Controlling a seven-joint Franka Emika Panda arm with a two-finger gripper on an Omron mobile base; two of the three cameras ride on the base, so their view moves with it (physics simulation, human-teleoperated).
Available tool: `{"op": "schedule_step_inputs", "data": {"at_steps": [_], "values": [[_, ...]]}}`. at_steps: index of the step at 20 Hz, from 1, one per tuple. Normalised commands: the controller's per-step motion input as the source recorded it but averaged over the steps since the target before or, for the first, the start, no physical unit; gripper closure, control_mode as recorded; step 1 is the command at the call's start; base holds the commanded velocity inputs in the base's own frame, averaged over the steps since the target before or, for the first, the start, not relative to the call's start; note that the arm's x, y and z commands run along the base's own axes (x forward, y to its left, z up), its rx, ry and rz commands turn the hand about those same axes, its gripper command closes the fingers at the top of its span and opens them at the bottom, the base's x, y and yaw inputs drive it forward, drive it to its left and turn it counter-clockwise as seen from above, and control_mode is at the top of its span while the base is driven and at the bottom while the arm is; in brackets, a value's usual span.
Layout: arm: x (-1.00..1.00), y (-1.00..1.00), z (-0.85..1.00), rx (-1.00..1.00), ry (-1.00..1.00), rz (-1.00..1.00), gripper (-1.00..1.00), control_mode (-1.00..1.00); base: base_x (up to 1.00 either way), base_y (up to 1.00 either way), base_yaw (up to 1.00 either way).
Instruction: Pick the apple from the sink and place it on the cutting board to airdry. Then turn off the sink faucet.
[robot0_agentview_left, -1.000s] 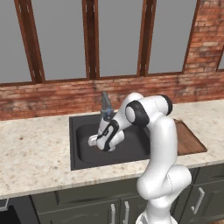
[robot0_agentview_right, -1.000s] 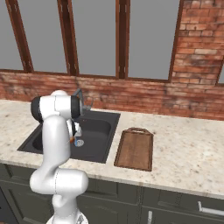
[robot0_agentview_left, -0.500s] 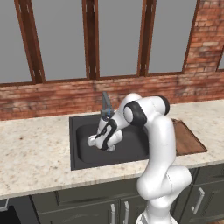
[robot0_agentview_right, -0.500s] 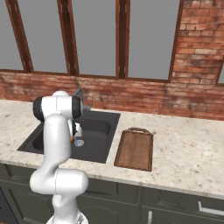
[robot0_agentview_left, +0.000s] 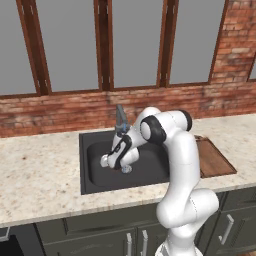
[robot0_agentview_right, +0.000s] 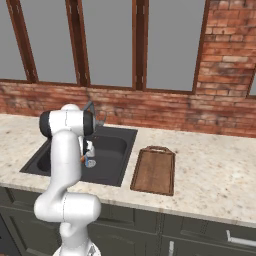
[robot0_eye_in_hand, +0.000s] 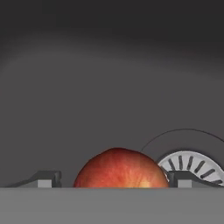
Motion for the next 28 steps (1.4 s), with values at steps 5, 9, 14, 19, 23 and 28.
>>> {"op": "schedule_step_inputs", "data": {"at_steps": [5, 9, 14, 19, 23, 28], "values": [[0.02, 0.0, -0.08, 0.0, 0.04, 0.0, 1.0, -1.0, 0.0, 0.0, 0.0], [0.0, 0.0, -0.02, 0.0, 0.0, 0.0, 1.0, -1.0, 0.0, 0.0, 0.0], [-0.03, 0.0, 0.0, 0.0, 0.0, 0.0, 1.0, -1.0, 0.0, 0.0, 0.0], [-0.16, 0.0, 0.0, 0.0, 0.0, 0.0, 1.0, -1.0, 0.0, 0.0, 0.0], [-0.24, 0.0, 0.09, 0.0, -0.03, 0.0, 1.0, -1.0, 0.0, 0.0, 0.0], [-0.28, 0.0, 0.32, 0.0, -0.05, 0.0, 1.0, -1.0, 0.0, 0.0, 0.0]]}}
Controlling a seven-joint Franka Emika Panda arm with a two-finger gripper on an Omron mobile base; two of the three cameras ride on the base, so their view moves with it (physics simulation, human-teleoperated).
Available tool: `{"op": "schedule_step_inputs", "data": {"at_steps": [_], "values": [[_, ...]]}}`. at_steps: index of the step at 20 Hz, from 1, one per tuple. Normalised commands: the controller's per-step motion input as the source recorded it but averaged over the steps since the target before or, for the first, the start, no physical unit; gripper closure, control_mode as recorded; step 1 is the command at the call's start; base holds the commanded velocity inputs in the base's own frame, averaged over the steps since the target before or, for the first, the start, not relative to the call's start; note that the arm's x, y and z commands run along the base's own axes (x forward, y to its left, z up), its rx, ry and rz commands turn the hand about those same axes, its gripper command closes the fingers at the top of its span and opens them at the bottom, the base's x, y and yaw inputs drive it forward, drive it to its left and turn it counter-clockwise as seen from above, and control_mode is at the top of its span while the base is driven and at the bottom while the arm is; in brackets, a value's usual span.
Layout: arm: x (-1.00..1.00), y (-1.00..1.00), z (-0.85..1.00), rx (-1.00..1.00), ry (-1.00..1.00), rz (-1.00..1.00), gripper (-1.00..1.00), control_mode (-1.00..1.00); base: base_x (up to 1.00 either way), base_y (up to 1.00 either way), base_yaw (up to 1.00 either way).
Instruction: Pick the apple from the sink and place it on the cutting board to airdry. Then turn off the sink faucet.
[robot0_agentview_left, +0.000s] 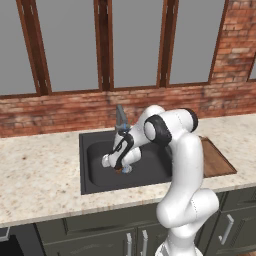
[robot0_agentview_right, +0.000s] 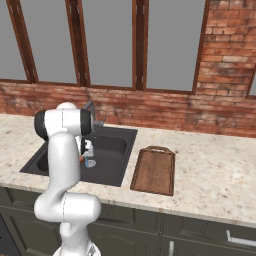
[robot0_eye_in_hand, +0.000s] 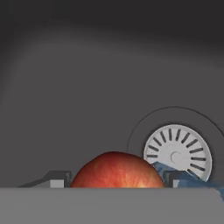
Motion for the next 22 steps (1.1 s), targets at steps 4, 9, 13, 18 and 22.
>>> {"op": "schedule_step_inputs", "data": {"at_steps": [4, 9, 13, 18, 22], "values": [[-0.27, -0.03, 0.34, 0.0, -0.02, 0.0, 1.0, -1.0, 0.0, 0.0, 0.0], [-0.27, -0.13, 0.35, 0.0, -0.04, 0.0, 1.0, -1.0, 0.0, 0.0, 0.0], [-0.3, -0.2, 0.41, 0.0, -0.03, 0.0, 1.0, -1.0, 0.0, 0.0, 0.0], [-0.33, -0.23, 0.47, 0.01, 0.0, 0.0, 1.0, -1.0, 0.0, 0.0, 0.0], [-0.28, -0.21, 0.57, 0.01, 0.0, 0.0, 1.0, -1.0, 0.0, 0.0, 0.0]]}}
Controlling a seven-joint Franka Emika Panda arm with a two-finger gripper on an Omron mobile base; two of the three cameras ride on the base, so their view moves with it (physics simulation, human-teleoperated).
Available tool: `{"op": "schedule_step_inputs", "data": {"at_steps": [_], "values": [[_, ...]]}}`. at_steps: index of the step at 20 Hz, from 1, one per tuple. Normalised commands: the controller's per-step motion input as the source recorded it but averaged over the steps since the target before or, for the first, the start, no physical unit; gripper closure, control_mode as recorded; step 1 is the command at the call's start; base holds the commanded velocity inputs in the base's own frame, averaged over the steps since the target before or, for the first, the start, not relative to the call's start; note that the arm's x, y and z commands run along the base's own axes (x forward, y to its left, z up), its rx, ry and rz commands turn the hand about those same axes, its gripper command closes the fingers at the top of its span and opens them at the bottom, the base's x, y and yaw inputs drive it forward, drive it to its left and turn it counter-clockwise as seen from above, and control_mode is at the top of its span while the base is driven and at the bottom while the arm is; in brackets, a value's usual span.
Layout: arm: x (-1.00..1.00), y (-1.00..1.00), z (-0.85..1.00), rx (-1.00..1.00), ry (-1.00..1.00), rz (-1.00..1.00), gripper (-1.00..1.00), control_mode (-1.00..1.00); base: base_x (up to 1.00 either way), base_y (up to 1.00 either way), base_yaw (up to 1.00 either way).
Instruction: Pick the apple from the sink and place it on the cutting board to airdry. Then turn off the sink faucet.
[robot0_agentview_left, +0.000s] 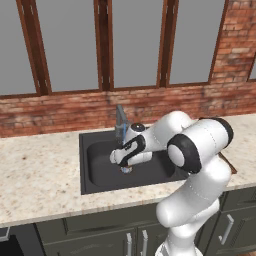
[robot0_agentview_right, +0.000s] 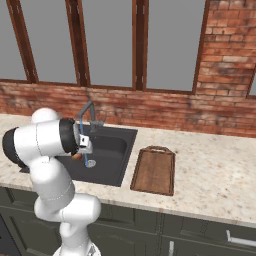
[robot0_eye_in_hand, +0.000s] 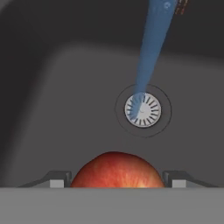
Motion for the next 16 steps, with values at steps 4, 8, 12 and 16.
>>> {"op": "schedule_step_inputs", "data": {"at_steps": [4, 8, 12, 16], "values": [[-0.25, -0.17, 0.49, 0.01, 0.0, 0.0, 1.0, -1.0, 0.0, 0.0, 0.0], [-0.23, -0.11, 0.35, 0.01, 0.0, 0.0, 1.0, -1.0, 0.0, 0.0, 0.0], [-0.22, -0.11, 0.36, 0.01, 0.01, 0.0, 1.0, -1.0, 0.0, 0.0, 0.0], [-0.21, -0.12, 0.45, 0.0, 0.05, 0.0, 1.0, -1.0, 0.0, 0.0, 0.0]]}}
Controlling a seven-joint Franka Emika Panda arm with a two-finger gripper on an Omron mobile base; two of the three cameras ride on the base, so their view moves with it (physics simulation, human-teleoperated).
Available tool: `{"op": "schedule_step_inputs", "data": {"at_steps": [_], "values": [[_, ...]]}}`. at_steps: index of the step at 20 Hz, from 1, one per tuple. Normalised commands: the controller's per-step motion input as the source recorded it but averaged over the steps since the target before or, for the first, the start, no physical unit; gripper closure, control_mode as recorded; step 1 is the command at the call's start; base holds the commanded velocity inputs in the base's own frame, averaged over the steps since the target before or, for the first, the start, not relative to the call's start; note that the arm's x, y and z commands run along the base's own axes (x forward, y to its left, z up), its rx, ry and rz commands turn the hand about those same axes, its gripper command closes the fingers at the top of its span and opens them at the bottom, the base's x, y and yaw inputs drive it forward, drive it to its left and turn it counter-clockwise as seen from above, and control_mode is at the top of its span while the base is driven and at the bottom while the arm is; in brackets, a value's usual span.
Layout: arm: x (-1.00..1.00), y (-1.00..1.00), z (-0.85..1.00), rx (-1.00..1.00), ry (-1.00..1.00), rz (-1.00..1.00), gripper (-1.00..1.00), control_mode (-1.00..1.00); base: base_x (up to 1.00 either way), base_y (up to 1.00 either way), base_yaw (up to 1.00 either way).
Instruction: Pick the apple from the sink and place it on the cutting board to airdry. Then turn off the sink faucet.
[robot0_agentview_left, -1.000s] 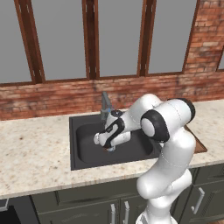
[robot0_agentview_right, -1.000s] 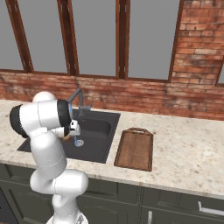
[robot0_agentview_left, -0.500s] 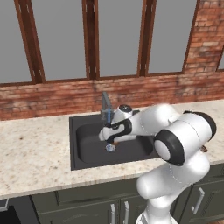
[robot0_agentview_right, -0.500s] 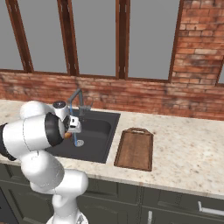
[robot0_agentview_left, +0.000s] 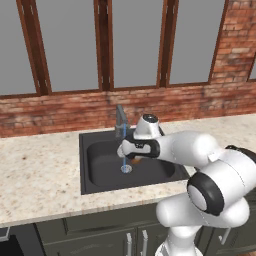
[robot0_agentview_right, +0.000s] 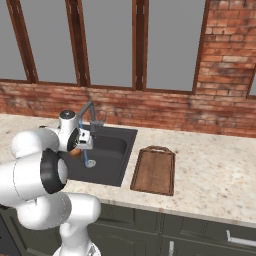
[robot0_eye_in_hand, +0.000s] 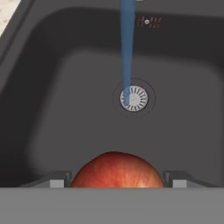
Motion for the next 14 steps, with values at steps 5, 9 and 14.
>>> {"op": "schedule_step_inputs", "data": {"at_steps": [5, 9, 14], "values": [[-0.32, -0.18, 0.42, 0.02, 0.05, 0.0, 1.0, -1.0, 0.0, 0.0, 0.0], [-0.38, -0.2, 0.39, 0.01, 0.01, 0.0, 1.0, -1.0, 0.0, 0.0, 0.0], [-0.43, -0.19, 0.42, 0.0, 0.0, 0.0, 1.0, -1.0, 0.0, 0.0, 0.0]]}}
